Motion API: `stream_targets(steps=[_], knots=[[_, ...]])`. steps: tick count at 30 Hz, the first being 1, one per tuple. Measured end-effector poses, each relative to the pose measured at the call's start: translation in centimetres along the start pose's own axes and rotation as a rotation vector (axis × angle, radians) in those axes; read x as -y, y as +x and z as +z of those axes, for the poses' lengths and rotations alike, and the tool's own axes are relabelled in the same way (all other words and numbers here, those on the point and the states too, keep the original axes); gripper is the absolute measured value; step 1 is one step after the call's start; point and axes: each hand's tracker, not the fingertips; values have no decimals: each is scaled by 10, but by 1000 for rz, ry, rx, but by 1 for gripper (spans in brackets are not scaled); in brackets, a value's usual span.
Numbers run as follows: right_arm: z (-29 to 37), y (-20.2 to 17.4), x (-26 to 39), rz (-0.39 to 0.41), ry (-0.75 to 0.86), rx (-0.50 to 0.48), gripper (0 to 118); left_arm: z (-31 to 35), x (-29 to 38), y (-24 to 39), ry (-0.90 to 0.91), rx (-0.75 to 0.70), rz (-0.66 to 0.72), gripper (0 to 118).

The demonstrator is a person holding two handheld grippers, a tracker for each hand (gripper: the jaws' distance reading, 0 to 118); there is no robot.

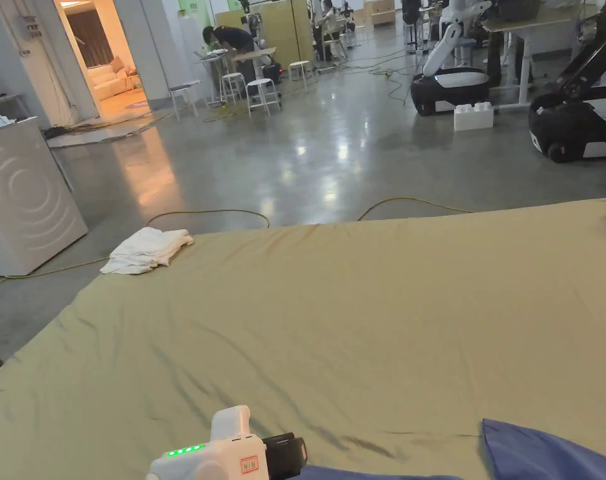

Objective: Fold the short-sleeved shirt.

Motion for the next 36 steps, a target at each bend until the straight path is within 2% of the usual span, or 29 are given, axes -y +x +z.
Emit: stream_targets(steps=[3,6,7,9,13,16,19,21,24,27,31,33,35,36], knots=[[-5,6,4,-2,-41,35,0,-32,3,0,-111,22,16,86],[-16,10,8,-17,-86,57,0,-57,8,9,-154,-86,-41,69],[-19,9,10,-16,-95,61,0,-61,11,9,-173,-109,-38,69],[-23,8,12,-10,-112,65,0,-61,14,14,-161,-107,-48,66],[-36,2,17,-12,-151,46,0,-58,20,23,-164,-173,-134,54],[-51,1,13,-17,-172,23,0,-55,22,27,-157,-161,-149,23],[-75,4,3,-1,-178,-12,0,-54,23,33,-154,-164,-142,9],[-102,10,-3,27,-241,-50,3,-61,27,33,-167,-177,-170,9],[-164,31,2,28,-313,-124,67,-69,25,29,-201,-171,-193,9],[-245,50,17,41,-465,-120,69,-70,21,29,-220,-171,-188,9],[-348,81,60,45,-731,-58,69,-72,23,29,-223,-170,-209,9],[-374,83,83,63,-845,3,68,-72,24,30,-217,-174,-214,9],[-384,79,101,103,-925,11,66,-73,25,31,-213,-178,-220,9],[-380,74,99,127,-854,12,63,-74,25,31,-212,-179,-229,9]])
